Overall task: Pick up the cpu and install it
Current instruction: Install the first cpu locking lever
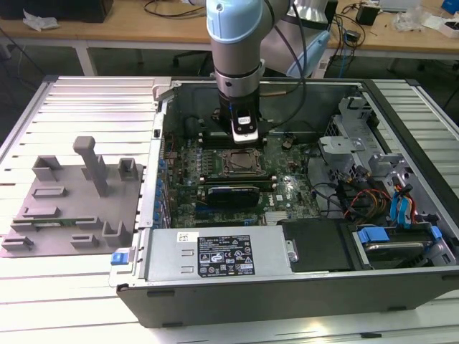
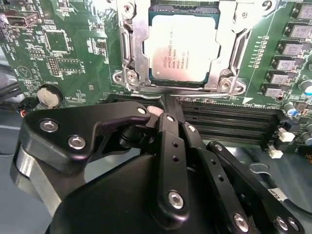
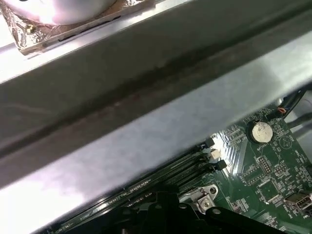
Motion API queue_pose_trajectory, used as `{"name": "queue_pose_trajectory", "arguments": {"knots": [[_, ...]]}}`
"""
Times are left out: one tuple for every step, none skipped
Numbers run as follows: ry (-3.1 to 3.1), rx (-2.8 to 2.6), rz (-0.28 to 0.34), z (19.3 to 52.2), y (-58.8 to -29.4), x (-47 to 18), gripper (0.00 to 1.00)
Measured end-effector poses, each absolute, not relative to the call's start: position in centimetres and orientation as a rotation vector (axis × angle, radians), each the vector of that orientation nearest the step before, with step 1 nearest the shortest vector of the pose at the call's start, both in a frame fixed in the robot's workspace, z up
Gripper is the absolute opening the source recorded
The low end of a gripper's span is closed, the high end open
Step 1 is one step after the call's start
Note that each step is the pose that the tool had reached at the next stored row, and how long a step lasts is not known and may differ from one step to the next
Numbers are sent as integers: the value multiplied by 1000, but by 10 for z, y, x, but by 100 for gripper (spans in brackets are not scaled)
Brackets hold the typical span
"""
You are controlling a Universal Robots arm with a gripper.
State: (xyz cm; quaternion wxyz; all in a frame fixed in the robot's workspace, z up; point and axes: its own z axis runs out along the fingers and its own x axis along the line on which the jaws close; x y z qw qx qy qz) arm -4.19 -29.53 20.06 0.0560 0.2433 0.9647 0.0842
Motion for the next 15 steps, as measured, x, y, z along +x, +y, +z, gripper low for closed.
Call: {"name": "queue_pose_trajectory", "arguments": {"knots": [[2925,743,251,200,-295,-41,11],[2924,746,248,200,-295,-41,11],[2923,748,246,200,-296,-41,11],[2921,751,249,199,-295,-40,11],[2921,753,247,198,-296,-40,11],[2921,755,245,198,-296,-40,11],[2920,756,245,198,-296,-40,11],[2921,756,245,198,-296,-40,11],[2921,756,245,198,-296,-40,11],[2920,756,246,199,-296,-40,11],[2920,756,246,201,-296,-40,11],[2920,756,245,204,-296,-40,11],[2920,757,245,207,-296,-40,11],[2920,757,240,208,-296,-40,11],[2917,754,210,209,-296,-40,11]]}}
